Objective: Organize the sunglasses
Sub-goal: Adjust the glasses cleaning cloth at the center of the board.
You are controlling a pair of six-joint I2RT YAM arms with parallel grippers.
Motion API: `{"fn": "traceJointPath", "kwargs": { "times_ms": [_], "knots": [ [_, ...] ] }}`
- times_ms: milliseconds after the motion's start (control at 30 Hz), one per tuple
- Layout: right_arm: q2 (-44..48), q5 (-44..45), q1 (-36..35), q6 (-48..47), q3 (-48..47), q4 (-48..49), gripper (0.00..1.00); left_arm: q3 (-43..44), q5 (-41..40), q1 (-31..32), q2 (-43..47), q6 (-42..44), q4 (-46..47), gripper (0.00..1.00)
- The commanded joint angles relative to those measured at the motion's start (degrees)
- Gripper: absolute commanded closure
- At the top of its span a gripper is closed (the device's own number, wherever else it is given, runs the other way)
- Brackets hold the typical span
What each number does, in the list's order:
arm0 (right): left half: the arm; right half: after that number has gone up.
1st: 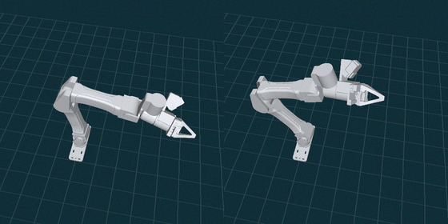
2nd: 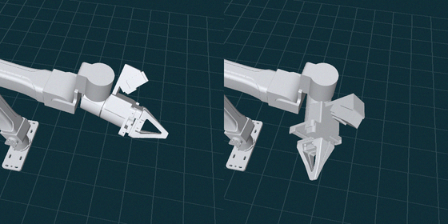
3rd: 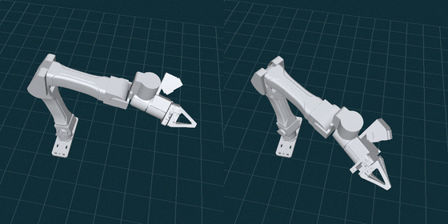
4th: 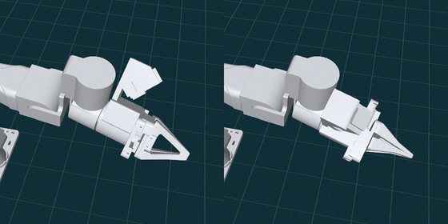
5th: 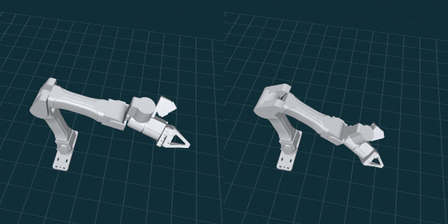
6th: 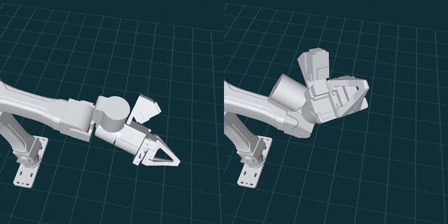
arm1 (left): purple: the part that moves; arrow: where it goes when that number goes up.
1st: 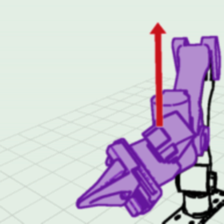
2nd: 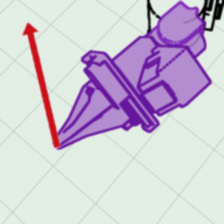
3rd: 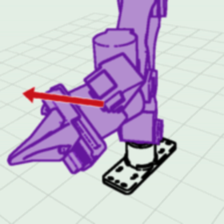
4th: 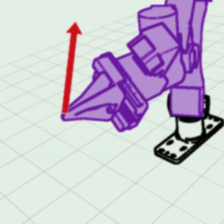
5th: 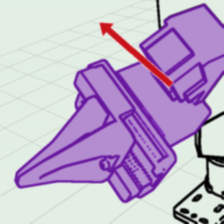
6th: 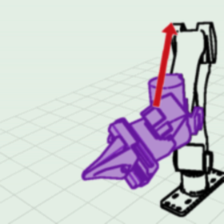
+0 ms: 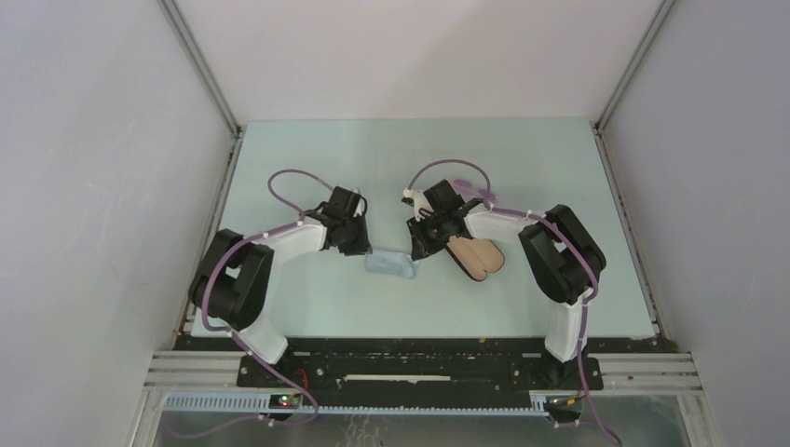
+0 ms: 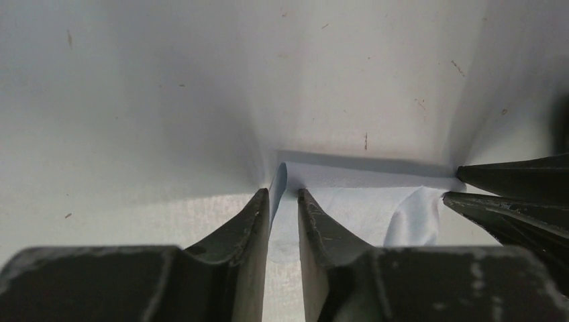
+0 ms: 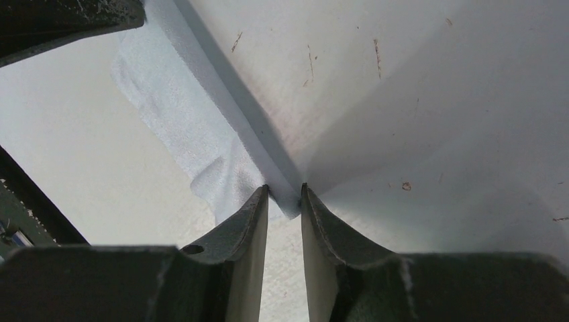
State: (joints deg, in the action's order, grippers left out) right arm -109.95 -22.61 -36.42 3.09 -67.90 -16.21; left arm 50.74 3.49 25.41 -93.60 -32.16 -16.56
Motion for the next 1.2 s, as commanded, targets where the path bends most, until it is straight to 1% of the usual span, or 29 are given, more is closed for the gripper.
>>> {"fn": "traceJointPath", "kwargs": {
  "times_ms": [0,100,200,300,433,700,967,1100,1167],
  "knots": [
    [-0.81,0.63,-0.16,-0.19,-0.94,0.60,0.68,3.99,0.98,-0.18,-0.93,-0.62,1.29,0.76],
    [-0.97,1.22,-0.15,-0.19,-1.20,0.30,0.72,4.87,1.07,-0.18,-1.75,-0.47,1.26,0.81],
    [-0.80,1.60,0.16,0.15,-1.24,0.14,0.80,5.67,1.24,-0.18,-2.81,-0.44,1.16,0.86],
    [-0.31,1.51,0.46,0.16,-1.52,-0.83,0.87,5.84,1.14,-0.18,-2.98,-0.51,1.33,0.99],
    [0.40,1.78,0.59,-0.08,-1.48,-1.29,0.95,6.12,1.09,-0.18,-3.08,-0.71,1.61,1.00],
    [-0.35,3.37,0.57,0.33,-1.49,-1.45,1.00,8.87,-1.40,-0.18,-5.32,-1.59,0.56,1.00],
    [-0.26,5.31,-0.21,1.56,-1.47,-0.46,1.00,12.16,-3.30,-0.18,-7.24,-1.91,-1.22,1.00],
    [0.10,6.59,-0.19,1.85,-0.68,-0.34,1.00,11.72,-3.31,-0.18,-6.22,-1.94,-1.21,1.00],
    [0.34,6.98,-0.15,2.08,-0.33,-0.18,1.00,11.47,-4.74,-0.19,-5.43,-1.94,-0.86,1.00]
  ]
}}
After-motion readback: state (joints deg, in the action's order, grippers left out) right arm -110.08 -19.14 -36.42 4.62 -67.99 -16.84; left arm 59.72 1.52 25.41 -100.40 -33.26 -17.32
